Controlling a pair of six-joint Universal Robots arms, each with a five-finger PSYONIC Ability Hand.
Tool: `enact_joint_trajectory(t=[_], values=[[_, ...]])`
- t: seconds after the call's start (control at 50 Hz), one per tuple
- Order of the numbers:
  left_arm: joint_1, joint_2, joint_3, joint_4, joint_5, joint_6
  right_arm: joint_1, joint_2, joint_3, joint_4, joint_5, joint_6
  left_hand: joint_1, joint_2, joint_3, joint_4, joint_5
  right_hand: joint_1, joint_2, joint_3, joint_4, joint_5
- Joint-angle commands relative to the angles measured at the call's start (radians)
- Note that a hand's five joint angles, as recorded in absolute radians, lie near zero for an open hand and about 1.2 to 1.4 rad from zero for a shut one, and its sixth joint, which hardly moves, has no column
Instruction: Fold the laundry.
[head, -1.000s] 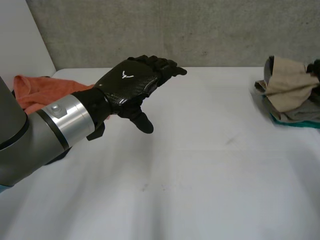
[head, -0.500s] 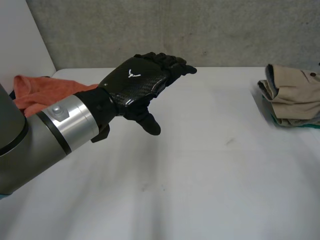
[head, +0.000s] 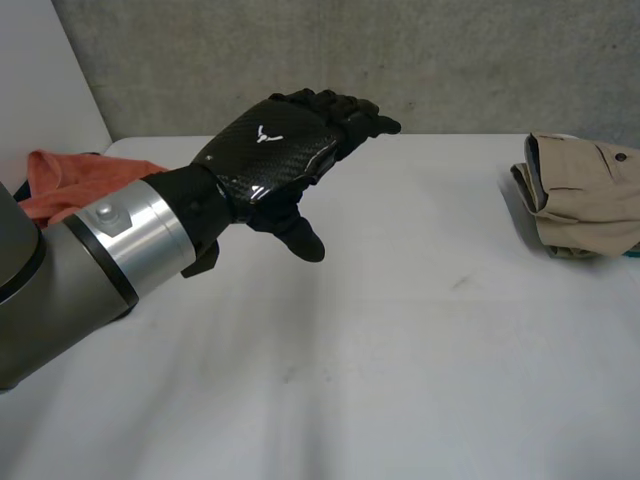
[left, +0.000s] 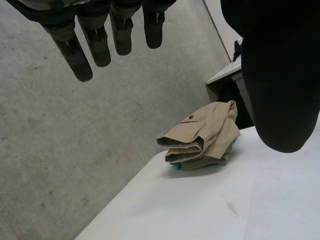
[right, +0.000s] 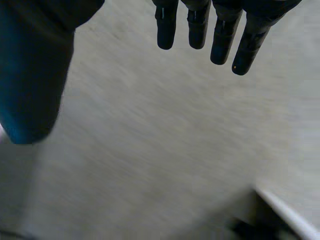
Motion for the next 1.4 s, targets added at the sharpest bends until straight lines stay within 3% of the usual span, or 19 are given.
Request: enact_joint_trajectory(t=[0.02,0.18,0.26,0.4,0.5,0.64,0.8,1.0,1.14,1.24,1.32,1.4], values=[[0.009,0.019,0.025,0.002,-0.028,0.0,0.154,-0.124,-0.042,0.008,0.247,-0.07,0.034,0.007,0.001,-0.006,-0.024,-0.023,-0.044,-0.033,-0.056,-0.066],[0.048,0.028,0.069,0.01,-0.205,-0.009,0.452,-0.419,0.182,-0.101,0.255,0.11,0.029,0.001,-0.005,-0.012,-0.029,-0.023,-0.044,-0.033,-0.056,-0.066],[0.156,0.025,0.074,0.027,-0.307,0.003,0.735,-0.468,0.357,-0.196,0.214,0.153,0.02,-0.007,-0.014,-0.021,-0.038,-0.023,-0.044,-0.033,-0.056,-0.066],[0.394,-0.071,0.071,0.074,-0.325,0.059,1.035,-0.451,0.585,-0.261,0.128,0.092,0.017,-0.01,-0.017,-0.024,-0.041,-0.023,-0.044,-0.033,-0.056,-0.066],[0.494,-0.262,0.117,0.082,-0.315,0.236,1.087,-0.356,0.669,-0.253,0.129,0.001,0.017,-0.01,-0.017,-0.024,-0.041,-0.023,-0.044,-0.033,-0.056,-0.066],[0.503,-0.596,0.291,0.099,-0.21,0.512,1.135,-0.251,0.695,-0.213,0.187,-0.152,0.037,0.01,0.004,-0.004,-0.021,-0.023,-0.044,-0.033,-0.056,-0.066],[0.493,-0.841,0.537,0.114,-0.18,0.512,1.129,-0.238,0.707,-0.201,0.263,-0.209,0.186,0.159,0.153,0.145,0.128,-0.023,-0.044,-0.033,-0.056,-0.066],[0.482,-0.94,0.671,0.114,-0.185,0.509,1.13,-0.218,0.713,-0.201,0.257,-0.205,0.656,0.629,0.623,0.615,0.598,-0.023,-0.044,-0.033,-0.056,-0.066],[0.482,-0.995,0.752,0.114,-0.203,0.509,1.13,-0.206,0.713,-0.201,0.264,-0.209,1.222,1.195,1.189,1.182,1.164,-0.023,-0.044,-0.033,-0.056,-0.066],[0.468,-0.986,0.751,0.122,-0.249,0.52,1.13,-0.204,0.716,-0.202,0.269,-0.209,1.235,1.208,1.201,1.194,1.177,-0.023,-0.044,-0.033,-0.056,-0.066],[0.411,-0.859,0.722,0.207,-0.334,0.511,1.13,-0.206,0.716,-0.205,0.272,-0.209,1.235,1.208,1.201,1.194,1.177,-0.023,-0.044,-0.033,-0.056,-0.066],[0.343,-0.697,0.607,0.278,-0.357,0.457,1.13,-0.207,0.712,-0.212,0.284,-0.203,1.235,1.208,1.201,1.194,1.177,-0.023,-0.044,-0.033,-0.056,-0.066]])
